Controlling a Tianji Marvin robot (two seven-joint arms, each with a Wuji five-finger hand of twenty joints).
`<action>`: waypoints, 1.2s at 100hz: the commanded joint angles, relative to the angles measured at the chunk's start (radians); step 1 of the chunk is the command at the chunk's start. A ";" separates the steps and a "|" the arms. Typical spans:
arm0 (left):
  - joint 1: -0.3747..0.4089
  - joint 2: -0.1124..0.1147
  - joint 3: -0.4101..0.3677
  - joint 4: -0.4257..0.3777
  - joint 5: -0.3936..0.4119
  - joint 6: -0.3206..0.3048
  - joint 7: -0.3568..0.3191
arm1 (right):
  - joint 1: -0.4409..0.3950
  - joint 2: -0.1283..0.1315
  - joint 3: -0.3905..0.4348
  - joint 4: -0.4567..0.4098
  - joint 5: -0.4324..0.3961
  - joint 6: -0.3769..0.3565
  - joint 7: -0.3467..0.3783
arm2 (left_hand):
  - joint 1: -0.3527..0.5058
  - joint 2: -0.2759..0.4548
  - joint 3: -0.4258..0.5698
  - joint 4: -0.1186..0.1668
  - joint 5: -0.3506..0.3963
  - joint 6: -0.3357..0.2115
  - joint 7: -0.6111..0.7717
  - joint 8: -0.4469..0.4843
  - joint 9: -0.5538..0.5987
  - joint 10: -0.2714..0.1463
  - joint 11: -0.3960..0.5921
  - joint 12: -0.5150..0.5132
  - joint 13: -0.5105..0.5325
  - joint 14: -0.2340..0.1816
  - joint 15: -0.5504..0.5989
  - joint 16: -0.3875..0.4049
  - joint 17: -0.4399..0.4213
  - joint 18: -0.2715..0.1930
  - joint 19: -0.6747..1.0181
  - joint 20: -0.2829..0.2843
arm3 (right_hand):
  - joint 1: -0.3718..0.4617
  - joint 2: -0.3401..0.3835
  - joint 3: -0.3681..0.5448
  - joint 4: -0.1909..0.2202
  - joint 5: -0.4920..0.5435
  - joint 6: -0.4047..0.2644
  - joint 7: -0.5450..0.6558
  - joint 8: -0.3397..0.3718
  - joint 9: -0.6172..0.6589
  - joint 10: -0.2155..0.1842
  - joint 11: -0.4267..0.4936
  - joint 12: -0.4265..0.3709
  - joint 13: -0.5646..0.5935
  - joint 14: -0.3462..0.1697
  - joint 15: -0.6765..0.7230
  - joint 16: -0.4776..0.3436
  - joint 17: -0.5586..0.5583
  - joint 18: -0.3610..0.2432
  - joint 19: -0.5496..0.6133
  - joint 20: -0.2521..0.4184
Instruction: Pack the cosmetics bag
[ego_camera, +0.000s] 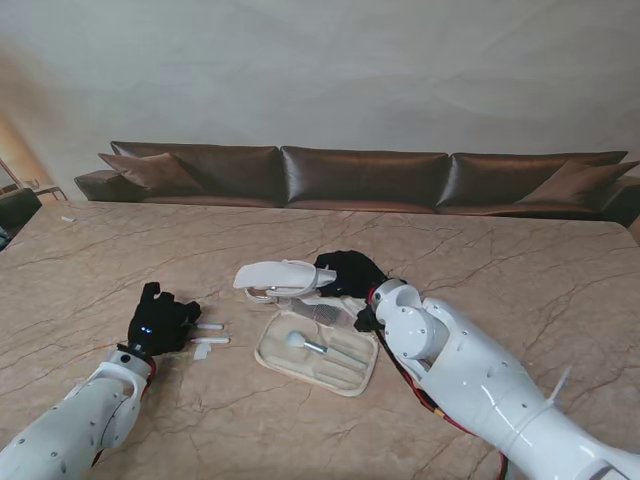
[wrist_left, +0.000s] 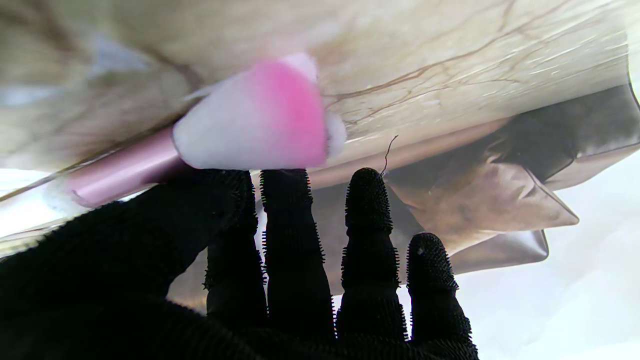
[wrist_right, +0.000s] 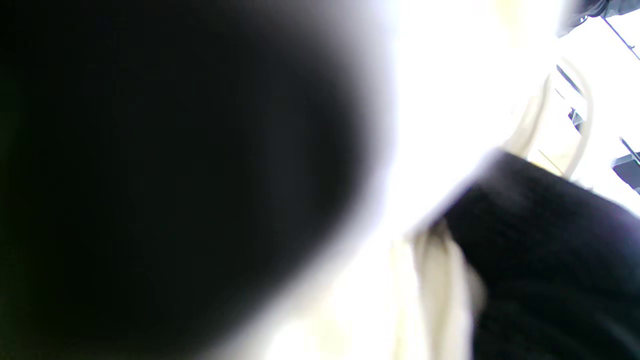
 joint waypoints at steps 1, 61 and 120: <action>0.024 -0.005 0.009 0.004 0.008 -0.005 -0.010 | -0.004 -0.017 -0.010 -0.006 0.006 -0.007 0.003 | 0.045 -0.006 0.019 0.001 0.047 -0.117 0.058 0.030 0.029 -0.021 0.013 0.035 0.010 -0.012 -0.003 0.018 -0.008 -0.012 0.017 -0.009 | 0.069 0.058 0.055 0.011 0.037 -0.144 0.090 -0.008 0.048 -0.039 0.021 0.001 0.088 -0.046 0.064 0.010 0.046 -0.007 0.058 0.000; 0.064 -0.001 -0.078 -0.156 0.081 -0.034 -0.093 | -0.014 -0.015 0.000 -0.008 0.007 -0.015 0.000 | 0.046 -0.004 0.016 0.003 0.051 -0.122 0.043 0.044 0.034 -0.025 0.007 0.039 0.011 -0.013 -0.014 0.020 -0.011 -0.012 0.016 -0.015 | 0.070 0.057 0.055 0.011 0.036 -0.142 0.088 -0.009 0.049 -0.038 0.020 0.000 0.089 -0.045 0.064 0.010 0.046 -0.007 0.058 -0.001; 0.211 -0.004 -0.110 -0.408 0.143 -0.089 -0.161 | -0.013 -0.016 0.004 -0.012 0.010 -0.006 -0.003 | 0.046 -0.013 0.022 0.011 0.060 -0.117 0.032 0.048 0.045 -0.023 0.001 0.042 0.023 -0.004 -0.014 0.029 -0.005 -0.013 0.014 -0.017 | 0.070 0.058 0.055 0.011 0.035 -0.141 0.086 -0.013 0.049 -0.037 0.020 0.001 0.089 -0.046 0.064 0.010 0.046 -0.007 0.058 -0.001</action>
